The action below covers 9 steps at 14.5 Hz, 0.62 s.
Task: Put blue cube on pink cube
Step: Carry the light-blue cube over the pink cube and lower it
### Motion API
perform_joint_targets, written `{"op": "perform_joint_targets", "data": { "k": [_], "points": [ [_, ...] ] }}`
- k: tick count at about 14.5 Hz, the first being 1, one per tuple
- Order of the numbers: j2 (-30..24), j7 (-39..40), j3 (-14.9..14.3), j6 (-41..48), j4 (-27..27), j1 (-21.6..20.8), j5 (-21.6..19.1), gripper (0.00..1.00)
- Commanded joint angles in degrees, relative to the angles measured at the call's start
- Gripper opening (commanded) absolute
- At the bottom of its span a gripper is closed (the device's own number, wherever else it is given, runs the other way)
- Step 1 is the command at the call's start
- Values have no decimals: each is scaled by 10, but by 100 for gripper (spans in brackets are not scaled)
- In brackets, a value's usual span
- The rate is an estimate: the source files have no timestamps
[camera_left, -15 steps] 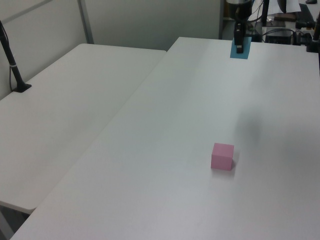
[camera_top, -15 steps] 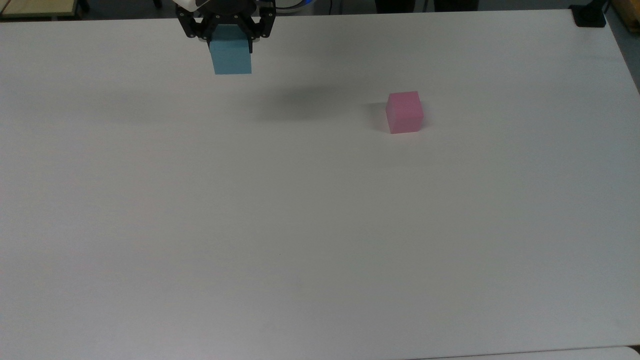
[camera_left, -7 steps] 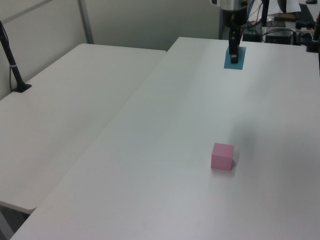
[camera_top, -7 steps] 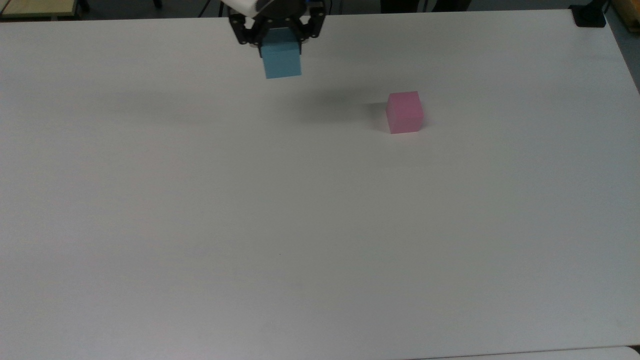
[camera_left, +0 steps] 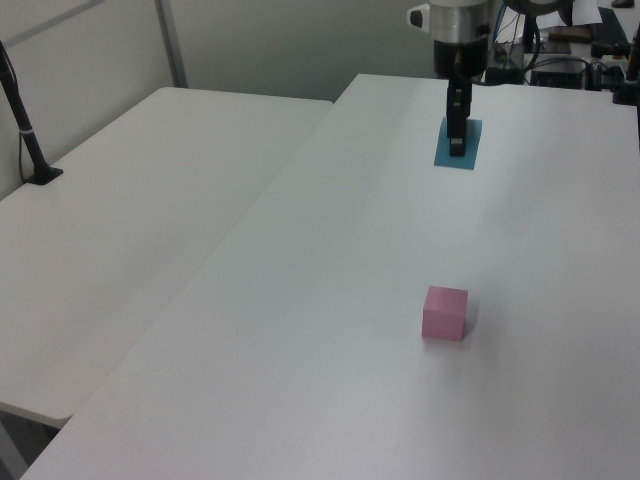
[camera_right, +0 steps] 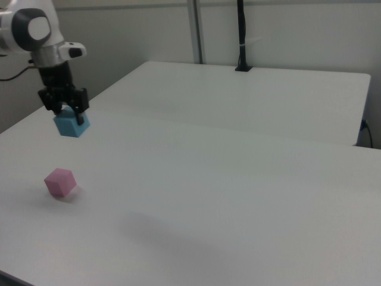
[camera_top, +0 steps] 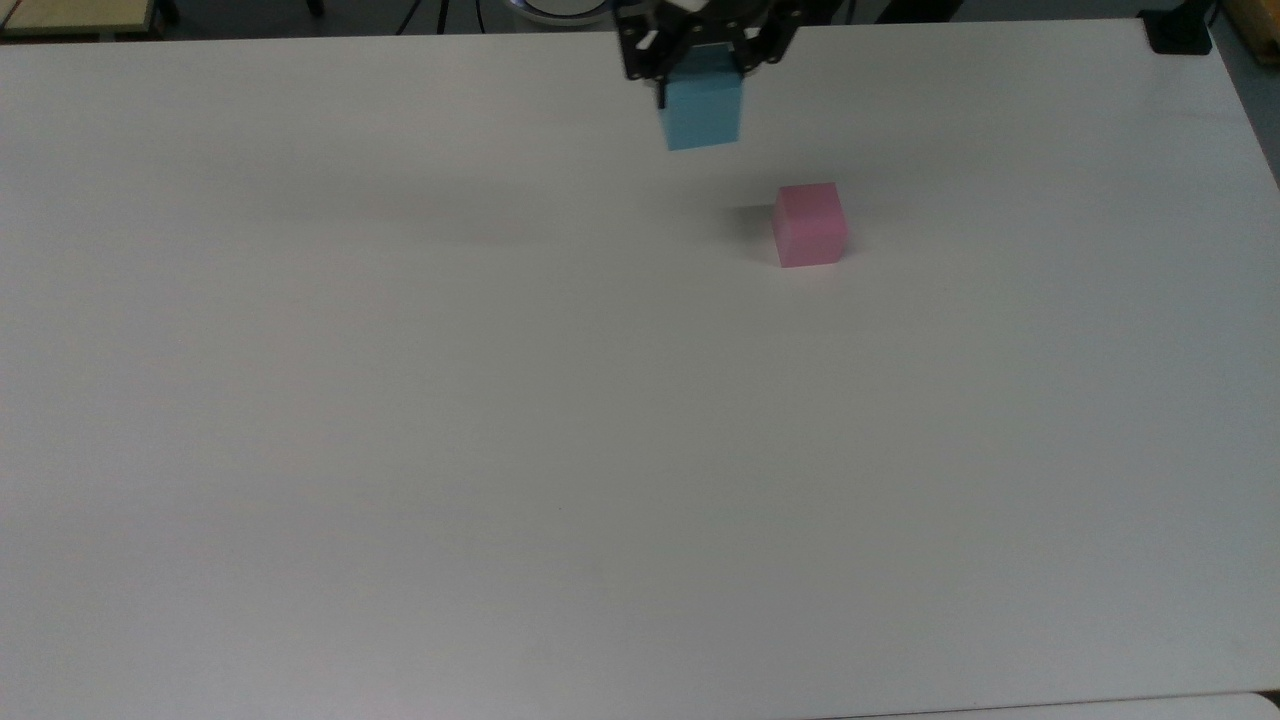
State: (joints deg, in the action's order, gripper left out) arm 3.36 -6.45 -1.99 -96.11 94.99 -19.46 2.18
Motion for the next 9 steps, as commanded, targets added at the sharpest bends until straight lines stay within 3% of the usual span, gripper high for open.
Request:
{"op": "perform_joint_targets", "data": {
  "k": [1, 4, 9],
  "points": [
    [2, -69, 12, -28, -3, -45, -5, 53],
    [12, -108, 16, -45, -4, -80, -4, 53],
    [19, -126, 30, -67, -3, -94, -5, 53]
  ]
}}
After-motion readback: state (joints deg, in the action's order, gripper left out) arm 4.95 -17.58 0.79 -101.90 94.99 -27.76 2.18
